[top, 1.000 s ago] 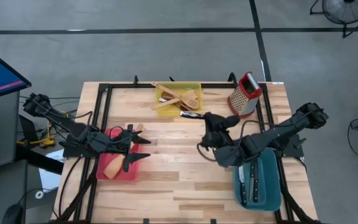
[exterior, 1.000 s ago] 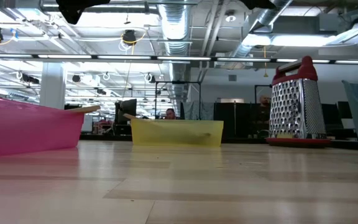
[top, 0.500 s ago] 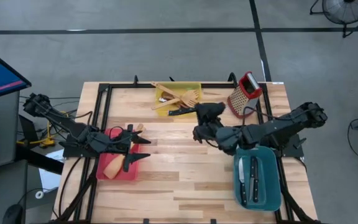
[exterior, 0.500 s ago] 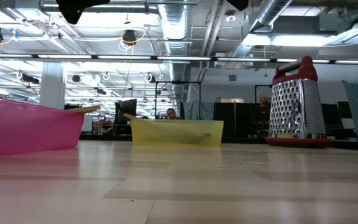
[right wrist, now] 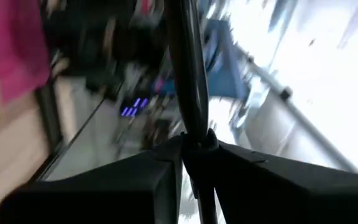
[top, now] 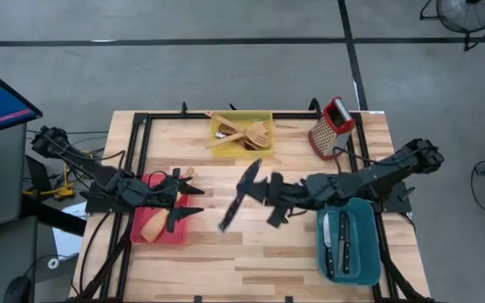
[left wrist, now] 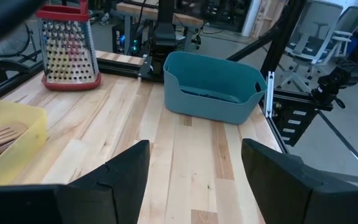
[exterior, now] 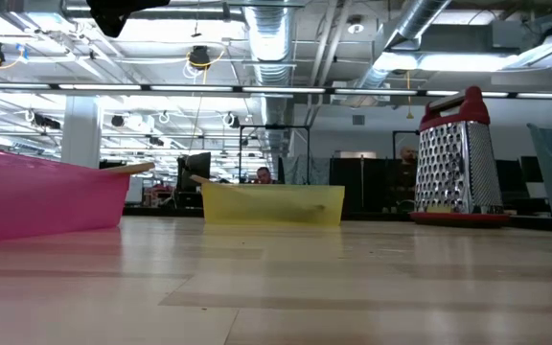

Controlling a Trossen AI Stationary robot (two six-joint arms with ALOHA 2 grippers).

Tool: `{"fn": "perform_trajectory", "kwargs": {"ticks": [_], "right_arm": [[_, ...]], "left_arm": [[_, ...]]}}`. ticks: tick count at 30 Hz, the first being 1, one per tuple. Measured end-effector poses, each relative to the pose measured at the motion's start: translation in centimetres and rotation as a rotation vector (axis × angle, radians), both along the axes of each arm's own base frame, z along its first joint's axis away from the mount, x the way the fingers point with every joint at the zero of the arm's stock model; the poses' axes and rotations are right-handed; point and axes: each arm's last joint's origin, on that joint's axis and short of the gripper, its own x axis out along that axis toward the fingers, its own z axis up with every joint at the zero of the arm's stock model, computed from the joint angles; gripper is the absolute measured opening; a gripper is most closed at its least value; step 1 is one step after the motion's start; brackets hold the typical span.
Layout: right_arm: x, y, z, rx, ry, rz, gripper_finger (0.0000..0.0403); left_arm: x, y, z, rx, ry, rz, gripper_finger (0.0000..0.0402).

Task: Pick & Place Kitchen Items
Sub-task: Put the black knife into the blue bin

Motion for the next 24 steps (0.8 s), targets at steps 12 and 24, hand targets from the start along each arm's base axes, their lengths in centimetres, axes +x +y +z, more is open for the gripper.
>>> {"fn": "perform_trajectory", "kwargs": {"ticks": [12, 24], "right_arm": [[-2.4, 5.8, 1.9, -0.07, -0.233, 0.774, 0.0061], [-4.8, 9.3, 1.2, 0.085, -0.111, 1.197, 0.0061]], "left_arm": [[0.0, 0.0, 0.0, 0.008, 0.001, -0.002, 0.0237], [0.0, 0.0, 0.0, 0.01, 0.0, 0.004, 0.0237]]}}
